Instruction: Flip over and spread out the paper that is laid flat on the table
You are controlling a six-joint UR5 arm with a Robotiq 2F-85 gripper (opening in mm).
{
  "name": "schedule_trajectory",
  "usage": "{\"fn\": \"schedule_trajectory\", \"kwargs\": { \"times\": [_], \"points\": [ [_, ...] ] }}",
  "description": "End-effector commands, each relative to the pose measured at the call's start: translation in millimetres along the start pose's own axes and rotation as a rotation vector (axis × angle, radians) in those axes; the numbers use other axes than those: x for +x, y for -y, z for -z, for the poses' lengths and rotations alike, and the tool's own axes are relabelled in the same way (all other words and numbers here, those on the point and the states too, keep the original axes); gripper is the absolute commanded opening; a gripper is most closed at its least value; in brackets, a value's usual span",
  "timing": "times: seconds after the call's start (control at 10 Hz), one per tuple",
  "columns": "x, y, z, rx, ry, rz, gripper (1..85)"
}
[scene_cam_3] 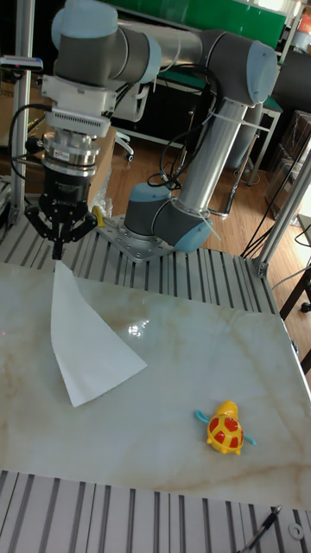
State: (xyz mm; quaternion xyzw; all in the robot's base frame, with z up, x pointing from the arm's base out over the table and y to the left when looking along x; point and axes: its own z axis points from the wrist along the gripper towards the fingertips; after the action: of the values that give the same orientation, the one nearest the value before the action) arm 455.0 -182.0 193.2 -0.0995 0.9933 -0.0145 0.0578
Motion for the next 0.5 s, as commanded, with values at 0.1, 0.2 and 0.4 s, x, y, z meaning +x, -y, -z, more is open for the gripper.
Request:
{"fn": "schedule_trajectory", "kwargs": {
  "times": [0.1, 0.2, 0.4],
  "points": [
    [22.3, 0.3, 51.1, 0.034, -0.037, 0.057, 1.3],
    [19.6, -0.7, 53.1, 0.039, -0.027, 0.058, 1.3],
    [18.3, -2.8, 53.0, 0.031, -0.022, 0.051, 1.3]
  ]
}}
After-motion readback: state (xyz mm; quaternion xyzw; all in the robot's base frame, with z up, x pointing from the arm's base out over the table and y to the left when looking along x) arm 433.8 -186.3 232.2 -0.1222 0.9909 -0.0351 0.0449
